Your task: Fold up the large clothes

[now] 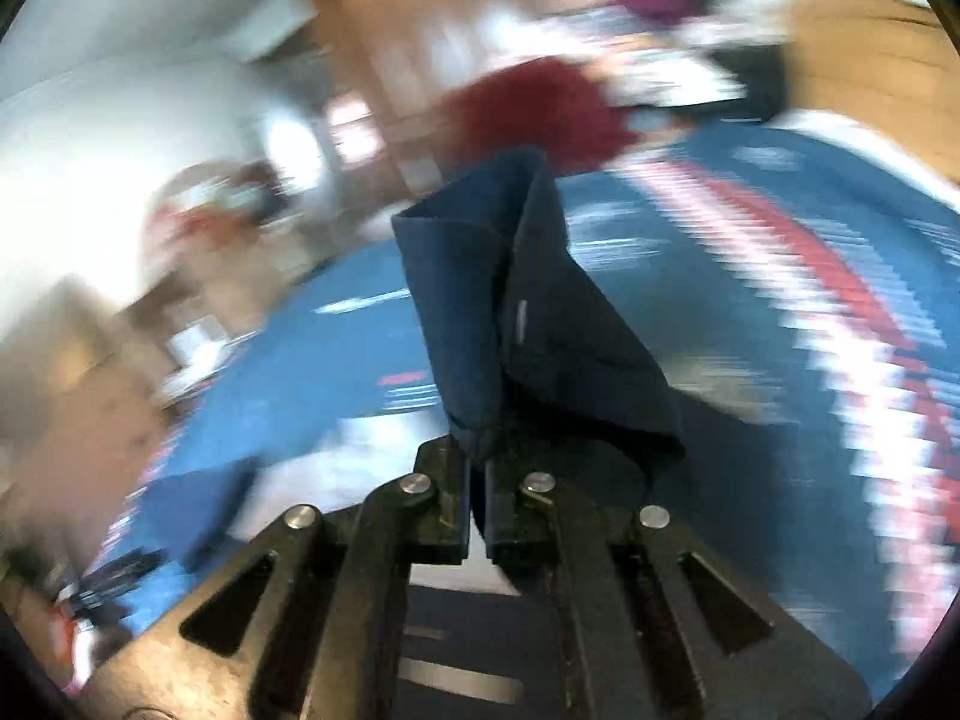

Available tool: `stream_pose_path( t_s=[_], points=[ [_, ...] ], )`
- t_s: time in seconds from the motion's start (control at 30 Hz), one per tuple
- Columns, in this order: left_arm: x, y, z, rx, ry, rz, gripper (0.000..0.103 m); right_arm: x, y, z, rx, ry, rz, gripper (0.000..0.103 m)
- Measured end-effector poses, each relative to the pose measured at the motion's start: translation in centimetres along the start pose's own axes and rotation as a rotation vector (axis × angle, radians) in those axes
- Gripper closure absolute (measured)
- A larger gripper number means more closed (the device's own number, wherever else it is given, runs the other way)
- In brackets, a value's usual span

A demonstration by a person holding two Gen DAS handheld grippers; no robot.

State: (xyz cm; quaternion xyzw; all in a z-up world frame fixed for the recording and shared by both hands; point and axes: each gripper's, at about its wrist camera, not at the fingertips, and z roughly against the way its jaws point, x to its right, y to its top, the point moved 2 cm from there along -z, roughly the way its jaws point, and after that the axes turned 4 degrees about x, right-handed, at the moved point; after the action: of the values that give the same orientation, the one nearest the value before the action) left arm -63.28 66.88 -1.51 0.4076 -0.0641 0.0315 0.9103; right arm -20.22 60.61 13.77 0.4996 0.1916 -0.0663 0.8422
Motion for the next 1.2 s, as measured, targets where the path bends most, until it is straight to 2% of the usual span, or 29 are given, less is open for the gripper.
stream_pose_path(
  t_s=[0.07,0.1,0.13,0.17,0.23,0.3,0.37,0.4,0.43,0.5,0.57,0.67,0.77,0.8,0.9,0.97,1.07,1.2],
  points=[
    [-0.9,1.4,0.9,0.036,-0.024,0.023,0.008,-5.7,-1.4,-4.6,-0.048,0.091,0.029,0.100],
    [-1.2,1.9,1.2,0.044,-0.030,0.030,0.008,-9.1,-2.9,-7.8,-0.104,0.162,0.050,0.100],
    [-1.6,2.4,1.5,0.052,-0.032,0.032,0.008,-10.8,-4.0,-9.5,-0.132,0.187,0.077,0.100],
    [-2.0,2.8,1.7,0.059,-0.032,0.032,0.008,-13.1,-6.0,-12.0,-0.178,0.204,0.110,0.098],
    [-3.0,3.1,1.6,0.047,-0.034,0.037,0.008,-15.0,-9.4,-15.5,-0.290,0.210,0.136,0.090],
    [-3.7,2.8,1.0,0.013,-0.054,0.048,0.008,-15.3,-12.3,-15.9,-0.343,0.166,0.154,0.086],
    [-4.1,2.3,0.3,-0.010,-0.071,0.035,0.008,-14.2,-14.0,-13.4,-0.341,0.173,0.130,0.076],
    [-3.9,1.9,0.1,-0.017,-0.075,0.026,0.008,-13.0,-14.2,-12.0,-0.329,0.162,0.129,0.066],
    [-3.8,1.5,-0.3,-0.026,-0.079,0.020,0.008,-11.9,-14.6,-10.4,-0.309,0.139,0.132,0.056],
    [-3.6,0.9,-1.4,-0.048,-0.094,0.020,0.008,-8.0,-15.3,-6.9,-0.271,0.057,0.127,0.049],
    [-3.3,0.2,-2.5,-0.073,-0.114,0.028,0.008,-3.8,-15.6,-4.2,-0.263,-0.031,0.083,0.048],
    [-2.4,-0.6,-4.8,-0.121,-0.154,0.045,0.010,2.2,-15.6,-2.5,-0.273,-0.151,0.008,0.048],
    [-0.3,-1.2,-7.5,-0.184,-0.204,0.038,0.022,6.9,-15.3,-1.2,-0.256,-0.211,-0.099,0.049],
    [0.7,-1.3,-8.6,-0.205,-0.215,0.028,0.028,8.2,-15.4,-0.9,-0.249,-0.221,-0.139,0.050],
    [2.9,-1.4,-11.6,-0.252,-0.229,0.014,0.033,10.3,-16.2,-0.5,-0.244,-0.214,-0.225,0.054],
    [3.5,-1.8,-14.2,-0.304,-0.176,0.009,0.036,10.8,-16.8,-1.1,-0.243,-0.198,-0.257,0.054],
    [4.2,-2.0,-15.5,-0.301,-0.144,0.011,0.036,10.9,-17.3,-1.4,-0.245,-0.179,-0.277,0.055],
    [5.9,-2.1,-16.5,-0.285,-0.094,-0.045,0.035,11.2,-17.9,-0.6,-0.214,-0.161,-0.291,0.055]
  ],
)
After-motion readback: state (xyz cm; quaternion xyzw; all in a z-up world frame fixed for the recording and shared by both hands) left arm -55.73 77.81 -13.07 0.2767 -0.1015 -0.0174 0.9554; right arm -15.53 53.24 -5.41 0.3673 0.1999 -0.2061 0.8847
